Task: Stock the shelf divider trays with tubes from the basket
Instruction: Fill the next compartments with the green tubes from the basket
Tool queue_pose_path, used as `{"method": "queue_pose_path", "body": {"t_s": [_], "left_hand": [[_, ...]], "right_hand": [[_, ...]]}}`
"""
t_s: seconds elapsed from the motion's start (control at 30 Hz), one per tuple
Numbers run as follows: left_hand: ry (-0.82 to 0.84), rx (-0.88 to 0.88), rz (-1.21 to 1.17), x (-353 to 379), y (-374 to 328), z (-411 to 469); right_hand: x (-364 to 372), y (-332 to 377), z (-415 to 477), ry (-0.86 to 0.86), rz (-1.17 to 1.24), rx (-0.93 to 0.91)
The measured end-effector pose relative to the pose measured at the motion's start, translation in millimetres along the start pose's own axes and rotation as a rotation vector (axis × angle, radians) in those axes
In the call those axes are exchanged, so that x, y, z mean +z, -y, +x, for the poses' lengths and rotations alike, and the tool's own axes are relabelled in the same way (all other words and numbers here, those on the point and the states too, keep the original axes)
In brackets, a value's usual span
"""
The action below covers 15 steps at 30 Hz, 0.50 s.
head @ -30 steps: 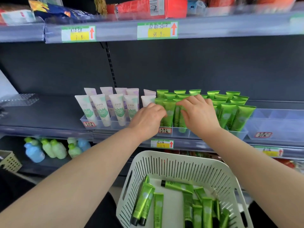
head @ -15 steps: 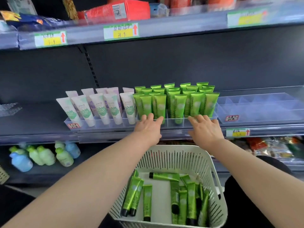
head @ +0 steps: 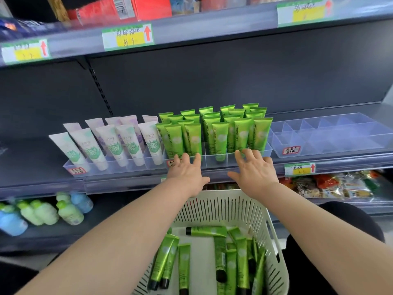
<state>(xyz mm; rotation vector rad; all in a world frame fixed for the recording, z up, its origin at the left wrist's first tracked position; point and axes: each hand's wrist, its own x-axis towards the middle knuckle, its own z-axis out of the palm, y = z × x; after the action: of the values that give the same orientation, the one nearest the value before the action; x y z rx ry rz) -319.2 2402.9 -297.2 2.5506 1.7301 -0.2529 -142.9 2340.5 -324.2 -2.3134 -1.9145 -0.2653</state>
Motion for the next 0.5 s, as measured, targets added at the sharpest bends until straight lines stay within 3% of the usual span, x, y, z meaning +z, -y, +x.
{"method": "queue_pose_path", "body": {"t_s": [0.5], "left_hand": [[0.026, 0.007, -0.034, 0, 3, 39]], "right_hand": [[2, -6, 41, 0.048, 0.027, 0.029]]}}
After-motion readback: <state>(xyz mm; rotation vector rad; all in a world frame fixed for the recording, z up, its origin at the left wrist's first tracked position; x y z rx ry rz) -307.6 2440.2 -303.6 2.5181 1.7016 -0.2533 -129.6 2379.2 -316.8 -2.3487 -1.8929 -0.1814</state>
